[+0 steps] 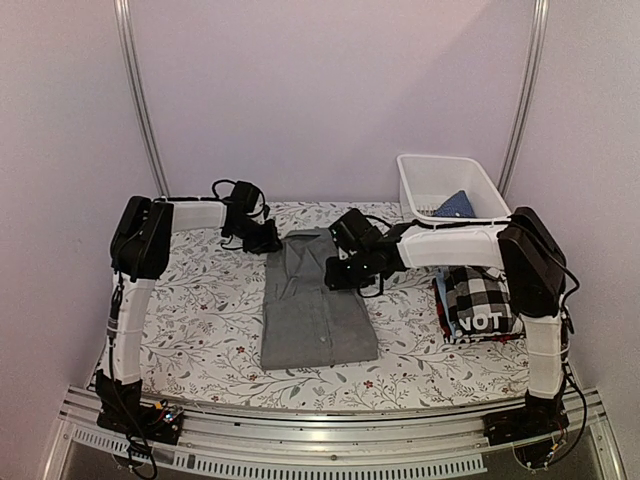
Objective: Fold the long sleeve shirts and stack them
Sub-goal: Smooth out the 2/3-rectangle-folded shirt at the center of the board.
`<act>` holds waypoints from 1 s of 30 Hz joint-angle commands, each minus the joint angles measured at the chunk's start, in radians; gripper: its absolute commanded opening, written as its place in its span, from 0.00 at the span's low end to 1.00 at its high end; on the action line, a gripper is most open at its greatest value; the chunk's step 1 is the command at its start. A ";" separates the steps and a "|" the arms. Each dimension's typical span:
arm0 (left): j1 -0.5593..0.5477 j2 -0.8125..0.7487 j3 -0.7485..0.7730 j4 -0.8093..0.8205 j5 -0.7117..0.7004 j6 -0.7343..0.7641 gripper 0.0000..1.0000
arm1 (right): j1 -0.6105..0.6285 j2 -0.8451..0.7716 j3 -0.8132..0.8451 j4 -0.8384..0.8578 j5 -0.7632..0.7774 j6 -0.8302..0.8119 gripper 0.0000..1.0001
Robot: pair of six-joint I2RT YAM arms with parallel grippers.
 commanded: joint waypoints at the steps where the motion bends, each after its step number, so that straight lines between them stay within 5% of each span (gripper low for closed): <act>1: 0.006 0.044 0.032 -0.058 0.028 0.030 0.19 | -0.030 0.034 0.159 0.040 0.025 -0.093 0.43; 14: 0.005 -0.001 0.083 -0.108 0.050 0.044 0.19 | -0.213 0.457 0.629 0.053 -0.191 -0.106 0.28; 30: 0.007 -0.070 0.121 -0.172 -0.005 0.093 0.22 | -0.274 0.448 0.602 0.018 -0.227 -0.004 0.25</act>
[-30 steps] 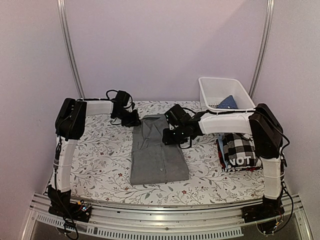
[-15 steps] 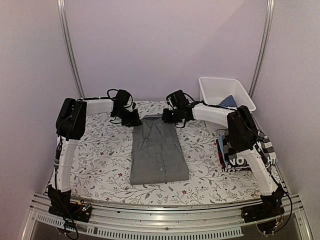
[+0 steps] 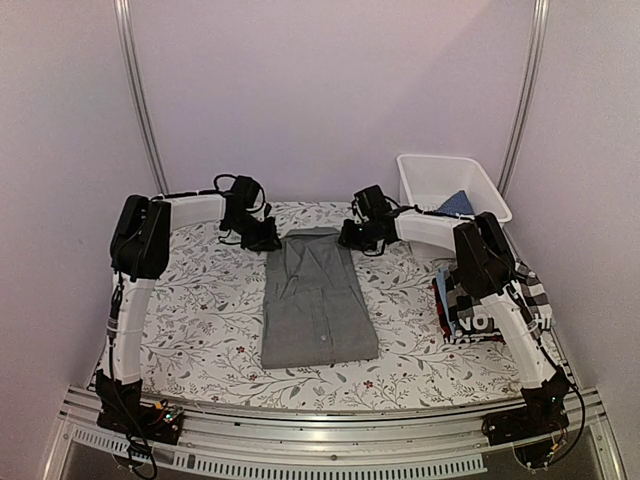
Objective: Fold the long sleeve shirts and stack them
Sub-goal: Smooth out the 2/3-rectangle-folded shirt at the center of the board.
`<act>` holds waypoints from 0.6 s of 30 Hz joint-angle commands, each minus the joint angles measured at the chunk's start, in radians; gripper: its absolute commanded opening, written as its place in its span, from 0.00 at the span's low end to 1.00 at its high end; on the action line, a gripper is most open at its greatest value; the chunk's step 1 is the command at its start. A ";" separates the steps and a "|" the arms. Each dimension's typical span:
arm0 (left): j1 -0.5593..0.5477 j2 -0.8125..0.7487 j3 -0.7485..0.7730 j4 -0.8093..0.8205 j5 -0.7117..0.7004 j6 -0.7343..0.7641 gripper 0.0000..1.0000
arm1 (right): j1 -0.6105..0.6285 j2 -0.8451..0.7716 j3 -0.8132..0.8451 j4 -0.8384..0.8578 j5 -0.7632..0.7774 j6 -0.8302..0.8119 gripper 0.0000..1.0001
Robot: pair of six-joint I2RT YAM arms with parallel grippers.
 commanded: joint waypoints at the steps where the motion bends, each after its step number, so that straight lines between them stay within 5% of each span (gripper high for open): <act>1: 0.007 -0.082 0.050 -0.040 -0.043 0.035 0.22 | 0.015 -0.076 -0.018 -0.044 -0.011 -0.006 0.26; 7: -0.012 -0.180 -0.011 -0.037 -0.020 0.017 0.24 | 0.052 -0.202 -0.054 -0.058 -0.001 -0.058 0.30; 18: -0.146 -0.305 -0.390 0.304 0.244 -0.167 0.22 | 0.094 -0.459 -0.368 -0.041 0.057 -0.058 0.34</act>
